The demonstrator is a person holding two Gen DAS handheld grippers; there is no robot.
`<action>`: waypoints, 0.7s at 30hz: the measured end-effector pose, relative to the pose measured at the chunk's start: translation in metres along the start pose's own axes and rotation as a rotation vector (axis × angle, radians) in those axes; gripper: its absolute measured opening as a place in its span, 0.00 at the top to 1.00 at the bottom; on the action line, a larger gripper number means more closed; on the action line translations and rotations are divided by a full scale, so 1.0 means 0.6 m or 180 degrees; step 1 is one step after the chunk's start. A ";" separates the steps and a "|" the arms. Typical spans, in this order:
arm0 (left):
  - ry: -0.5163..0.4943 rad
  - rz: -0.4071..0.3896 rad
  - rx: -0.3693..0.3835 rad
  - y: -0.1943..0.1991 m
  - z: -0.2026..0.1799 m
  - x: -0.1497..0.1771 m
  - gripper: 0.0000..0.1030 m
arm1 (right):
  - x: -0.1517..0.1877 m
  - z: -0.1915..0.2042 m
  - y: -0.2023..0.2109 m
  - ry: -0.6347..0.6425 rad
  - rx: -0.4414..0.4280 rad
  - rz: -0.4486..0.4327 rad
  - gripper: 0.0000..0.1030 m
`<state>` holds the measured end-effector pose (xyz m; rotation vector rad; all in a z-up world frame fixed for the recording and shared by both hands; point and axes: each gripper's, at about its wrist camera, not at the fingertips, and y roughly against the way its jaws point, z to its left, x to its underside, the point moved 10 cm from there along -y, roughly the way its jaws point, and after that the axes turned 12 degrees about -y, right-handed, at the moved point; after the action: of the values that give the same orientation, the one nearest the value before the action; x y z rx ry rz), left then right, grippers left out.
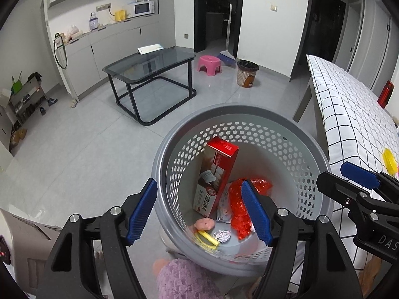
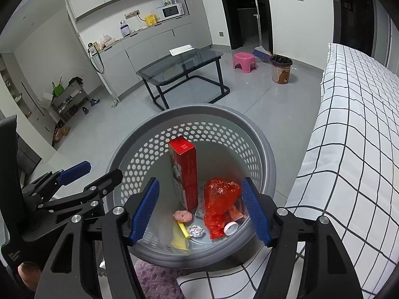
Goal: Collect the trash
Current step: 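Move both open tools back to the bed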
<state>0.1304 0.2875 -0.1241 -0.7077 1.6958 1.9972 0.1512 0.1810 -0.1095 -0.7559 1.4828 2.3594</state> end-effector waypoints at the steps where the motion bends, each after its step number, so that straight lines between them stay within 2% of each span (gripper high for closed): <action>1: 0.0000 -0.0010 -0.0001 0.004 0.000 0.000 0.33 | 0.000 0.001 0.004 0.0000 -0.0001 -0.0012 0.36; 13: -0.0088 -0.0269 0.0052 0.080 -0.044 -0.019 0.29 | 0.010 -0.029 0.104 -0.0071 0.0069 -0.0287 0.36; 18: -0.0174 -0.0396 0.0191 0.110 -0.101 -0.038 0.25 | 0.011 -0.091 0.177 -0.0215 0.0214 -0.0496 0.36; 21: -0.0279 -0.0468 0.0352 0.124 -0.159 -0.054 0.25 | 0.017 -0.144 0.227 -0.0340 0.0369 -0.0631 0.36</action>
<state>0.1201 0.1812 -0.0584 -0.6756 1.6397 1.7939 0.1039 0.0423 -0.0419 -0.7017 1.4165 2.1149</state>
